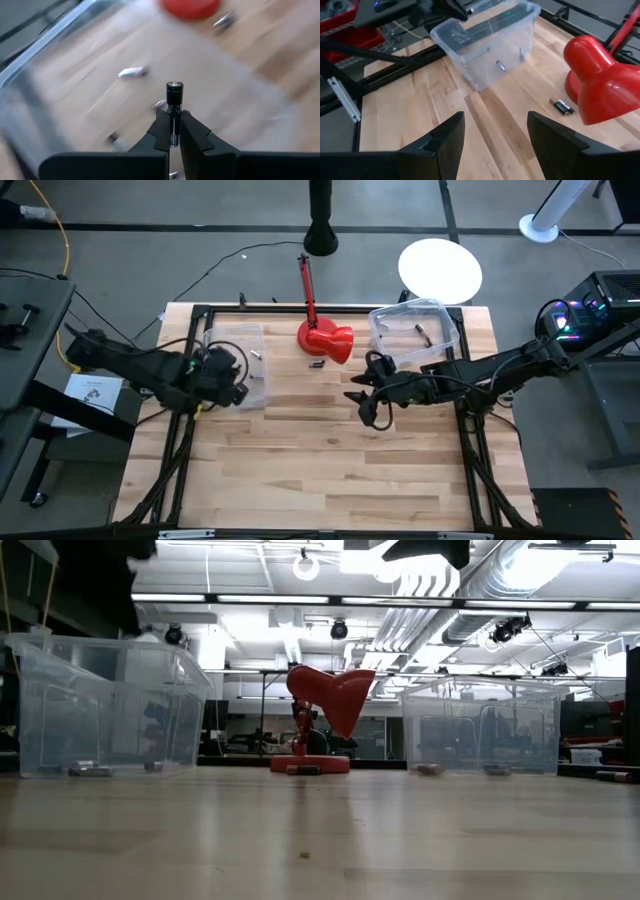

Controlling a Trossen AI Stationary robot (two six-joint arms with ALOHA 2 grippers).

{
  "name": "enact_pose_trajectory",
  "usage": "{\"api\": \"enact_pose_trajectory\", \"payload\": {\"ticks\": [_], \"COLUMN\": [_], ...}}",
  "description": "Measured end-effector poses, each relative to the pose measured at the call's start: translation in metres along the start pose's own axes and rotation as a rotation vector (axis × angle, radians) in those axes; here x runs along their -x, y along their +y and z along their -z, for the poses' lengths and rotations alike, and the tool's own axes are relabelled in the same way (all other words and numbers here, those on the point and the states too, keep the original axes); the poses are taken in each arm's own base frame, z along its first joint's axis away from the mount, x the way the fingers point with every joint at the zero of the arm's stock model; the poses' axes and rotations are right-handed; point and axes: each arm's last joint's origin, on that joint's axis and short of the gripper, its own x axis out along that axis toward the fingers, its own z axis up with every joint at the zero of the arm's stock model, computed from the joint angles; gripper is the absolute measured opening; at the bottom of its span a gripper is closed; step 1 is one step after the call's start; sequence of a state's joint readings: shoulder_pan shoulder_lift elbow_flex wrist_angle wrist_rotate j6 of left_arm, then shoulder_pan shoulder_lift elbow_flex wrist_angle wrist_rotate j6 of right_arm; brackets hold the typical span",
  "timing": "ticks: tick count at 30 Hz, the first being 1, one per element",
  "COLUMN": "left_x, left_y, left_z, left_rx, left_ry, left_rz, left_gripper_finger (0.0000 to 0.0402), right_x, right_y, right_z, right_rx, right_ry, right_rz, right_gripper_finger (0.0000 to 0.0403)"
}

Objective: Sort batteries
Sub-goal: Put the silver battery into the left transparent bin, then put the black battery into the top transparent bin

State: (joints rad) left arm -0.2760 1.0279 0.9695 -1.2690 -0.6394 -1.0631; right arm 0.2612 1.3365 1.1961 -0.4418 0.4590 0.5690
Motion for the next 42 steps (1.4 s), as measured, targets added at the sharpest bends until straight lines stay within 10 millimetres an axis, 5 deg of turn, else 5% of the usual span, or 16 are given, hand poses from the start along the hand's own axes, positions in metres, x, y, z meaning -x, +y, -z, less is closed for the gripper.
{"api": "enact_pose_trajectory", "payload": {"ticks": [6, 13, 20, 23, 27, 29, 34, 42], "left_x": [-0.027, -0.028, -0.016, -0.012, -0.006, -0.004, 0.002, 0.005], "left_y": [0.003, 0.001, -0.024, -0.034, -0.042, -0.046, -0.055, -0.062], "left_z": [0.002, -0.017, -0.058, -0.07, -0.073, -0.069, -0.054, -0.047], "left_rx": [0.019, 0.109, 0.154, 0.169, 0.175, 0.15, 0.117, 0.115], "left_ry": [0.053, 0.038, -0.271, -0.379, -0.422, -0.403, -0.372, -0.407], "left_rz": [-0.059, 0.038, 0.315, 0.394, 0.485, 0.514, 0.512, 0.465], "left_gripper_finger": [0.0087, 0.0172, 0.0187, 0.0187, 0.0188, 0.0188, 0.0188, 0.0188], "right_x": [-0.005, -0.011, -0.025, -0.029, -0.042, -0.051, -0.066, -0.058], "right_y": [-0.009, -0.019, -0.074, -0.106, -0.144, -0.153, -0.147, -0.099], "right_z": [-0.006, -0.022, -0.043, -0.051, -0.045, -0.038, -0.019, -0.01], "right_rx": [-0.069, -0.11, -0.317, -0.342, -0.338, -0.315, -0.226, -0.116], "right_ry": [-0.012, -0.088, -0.172, -0.172, -0.021, 0.09, 0.283, 0.284], "right_rz": [0.032, 0.007, 0.253, 0.369, 0.477, 0.451, 0.409, 0.261], "right_gripper_finger": [0.021, 0.021, 0.0202, 0.0152, 0.0026, 0.0016, 0.0003, 0.0]}}
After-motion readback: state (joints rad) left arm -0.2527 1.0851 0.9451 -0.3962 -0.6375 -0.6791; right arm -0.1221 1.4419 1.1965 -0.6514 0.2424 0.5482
